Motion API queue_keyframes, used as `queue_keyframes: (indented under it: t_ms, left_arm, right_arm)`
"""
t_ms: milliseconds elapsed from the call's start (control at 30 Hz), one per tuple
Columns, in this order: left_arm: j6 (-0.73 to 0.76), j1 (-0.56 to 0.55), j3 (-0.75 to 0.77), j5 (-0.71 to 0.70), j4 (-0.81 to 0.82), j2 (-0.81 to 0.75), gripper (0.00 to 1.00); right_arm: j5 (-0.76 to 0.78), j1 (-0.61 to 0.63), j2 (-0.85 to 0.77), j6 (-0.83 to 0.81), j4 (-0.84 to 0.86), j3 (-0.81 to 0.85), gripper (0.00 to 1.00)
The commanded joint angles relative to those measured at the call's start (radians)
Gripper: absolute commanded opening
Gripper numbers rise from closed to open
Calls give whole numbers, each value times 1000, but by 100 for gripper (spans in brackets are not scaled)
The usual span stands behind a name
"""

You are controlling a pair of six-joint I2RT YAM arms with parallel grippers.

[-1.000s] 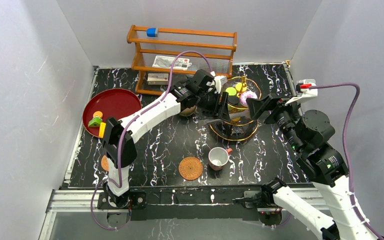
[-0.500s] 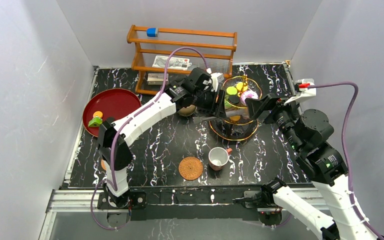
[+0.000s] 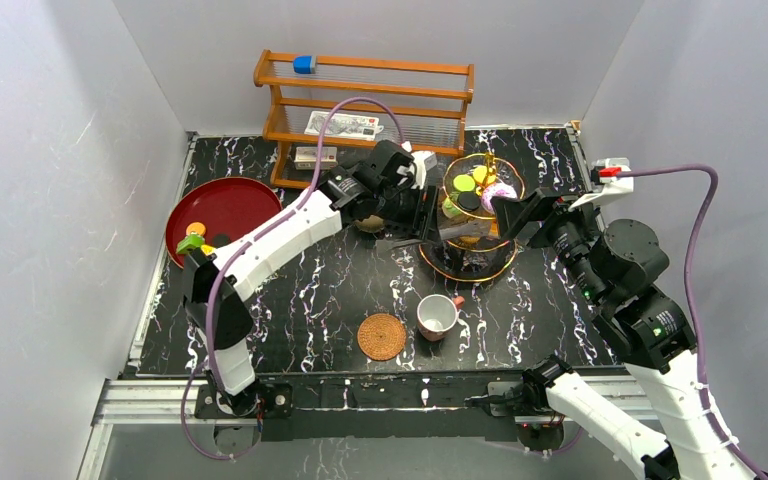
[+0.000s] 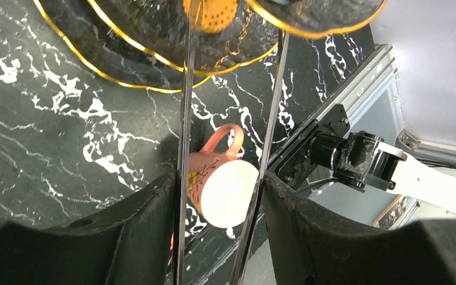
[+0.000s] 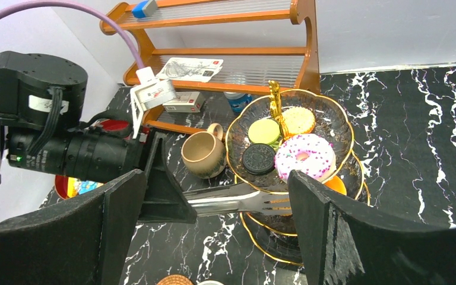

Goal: Serve the afternoon tea
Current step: Place the desert on the desert table.

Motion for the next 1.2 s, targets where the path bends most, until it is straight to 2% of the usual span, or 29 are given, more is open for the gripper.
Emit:
queue_keyframes:
  t_ms: [0,300,767,900,1167]
  left_arm:
    - [3,-3,-37,-33,-28,-121,50]
    - [-2,-2,-79,-76,-57,-206,48]
    - [6,-1,-113,-284,-207,-350,46]
    - [9,0,-101,-391,-248,-379,46]
    - [6,27,-92,-721,-326,-382,45]
  right_arm:
    - [-1,4,-18,9,37,28,98]
    - [-4,3,-20,22,32,18,98]
    - [-50,3,-20,36,14,34,98]
    - [-38,4,-13,26,-14,47,98]
    - [-42,3,-42,42,21,-4,98]
